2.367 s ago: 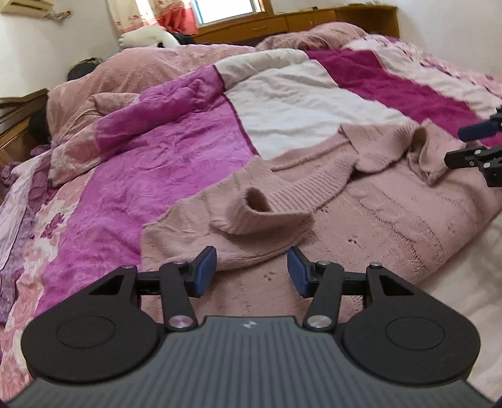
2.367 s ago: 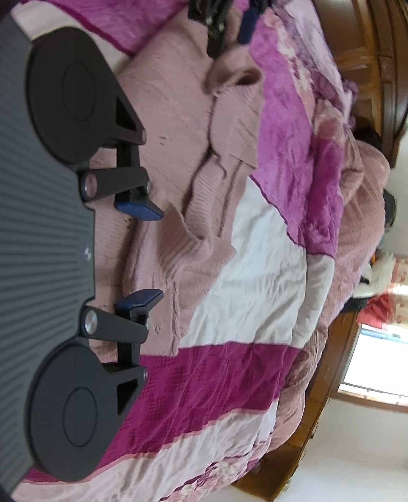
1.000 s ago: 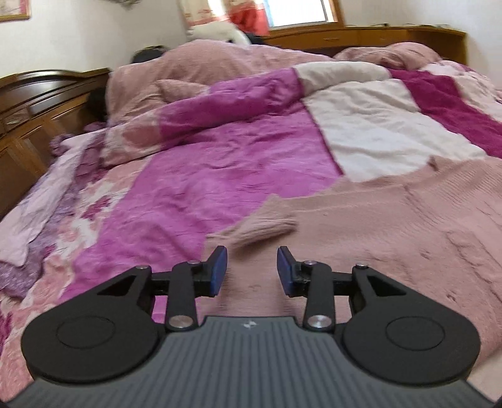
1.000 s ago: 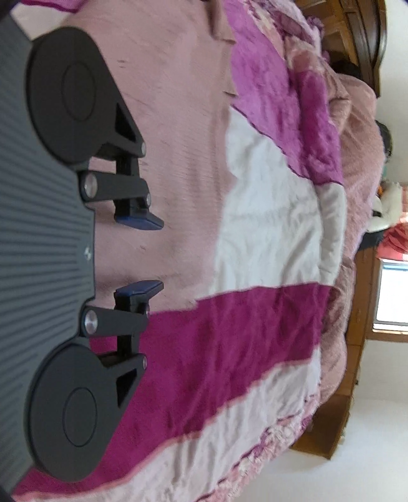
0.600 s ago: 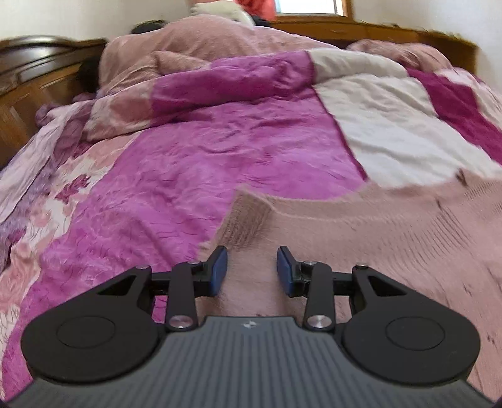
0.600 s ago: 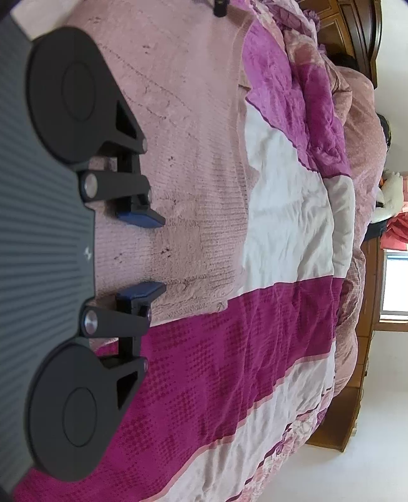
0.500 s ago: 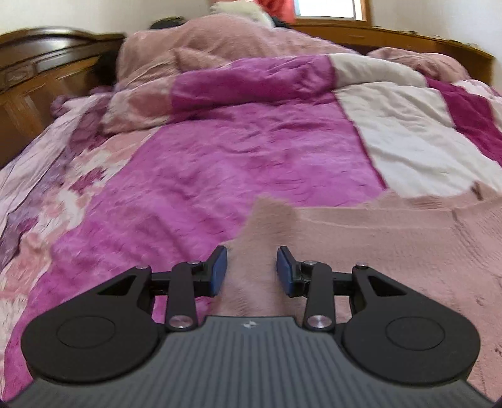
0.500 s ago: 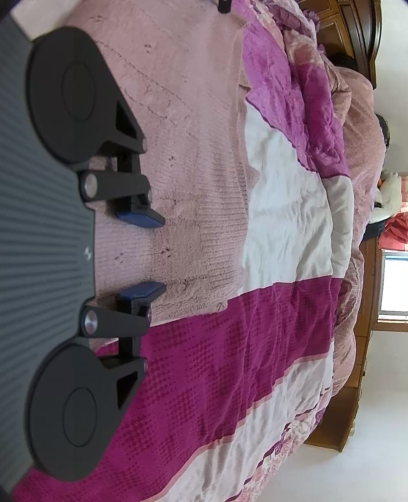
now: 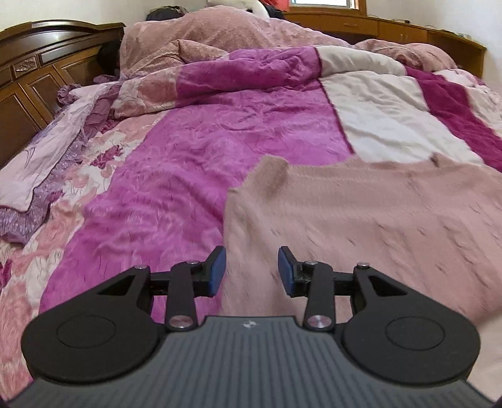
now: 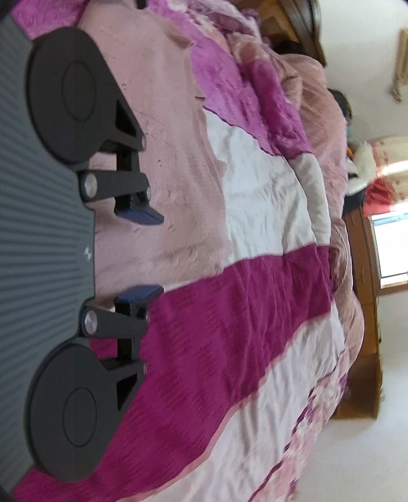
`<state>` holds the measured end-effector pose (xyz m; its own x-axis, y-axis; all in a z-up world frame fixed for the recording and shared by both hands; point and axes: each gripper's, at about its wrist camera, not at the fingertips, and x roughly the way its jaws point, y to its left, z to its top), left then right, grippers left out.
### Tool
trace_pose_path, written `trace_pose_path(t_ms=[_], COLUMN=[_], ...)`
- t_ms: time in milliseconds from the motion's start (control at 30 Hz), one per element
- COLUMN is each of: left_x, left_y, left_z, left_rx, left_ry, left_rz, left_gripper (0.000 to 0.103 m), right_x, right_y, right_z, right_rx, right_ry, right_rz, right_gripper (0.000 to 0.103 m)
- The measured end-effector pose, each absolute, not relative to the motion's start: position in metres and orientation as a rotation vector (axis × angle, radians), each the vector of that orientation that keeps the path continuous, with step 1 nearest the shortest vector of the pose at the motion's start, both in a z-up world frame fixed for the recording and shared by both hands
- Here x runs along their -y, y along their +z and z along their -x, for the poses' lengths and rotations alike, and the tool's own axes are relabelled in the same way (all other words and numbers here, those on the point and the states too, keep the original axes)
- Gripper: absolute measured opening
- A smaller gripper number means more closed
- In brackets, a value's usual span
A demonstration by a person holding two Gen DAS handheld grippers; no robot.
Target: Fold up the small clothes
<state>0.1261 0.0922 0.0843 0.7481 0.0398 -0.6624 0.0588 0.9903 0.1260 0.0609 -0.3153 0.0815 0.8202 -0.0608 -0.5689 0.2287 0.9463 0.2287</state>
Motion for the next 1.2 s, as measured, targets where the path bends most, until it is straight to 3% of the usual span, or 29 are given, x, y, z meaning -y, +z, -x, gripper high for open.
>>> trace_pose_path(t_ms=[133,633,1067,1133,1200], left_x=[-0.085,-0.067,-0.067,-0.072,-0.076], left_y=[0.092,0.072,0.090,0.089,0.086], left_z=[-0.094,-0.069,-0.142,-0.163,-0.184], left_rx=[-0.732,-0.805,-0.708,-0.678,-0.665], left_ry=[-0.056,-0.034,-0.123,-0.131,-0.125], left_rz=[-0.085,-0.021,-0.123,-0.122,-0.113], left_gripper=[0.050,0.050,0.050,0.049,0.036], right_x=[0.325,0.325,0.320,0.318,0.317], right_y=[0.078,0.055,0.041,0.040,0.039], right_z=[-0.040,-0.032,-0.043,-0.044,-0.046], right_rx=[-0.608,-0.643,-0.606,-0.605,-0.603], right_ry=[-0.150,-0.115,-0.130,-0.133,-0.136], right_rz=[-0.387,-0.678,-0.777,-0.765,-0.755], right_gripper=[0.056,0.061,0.062,0.062,0.062])
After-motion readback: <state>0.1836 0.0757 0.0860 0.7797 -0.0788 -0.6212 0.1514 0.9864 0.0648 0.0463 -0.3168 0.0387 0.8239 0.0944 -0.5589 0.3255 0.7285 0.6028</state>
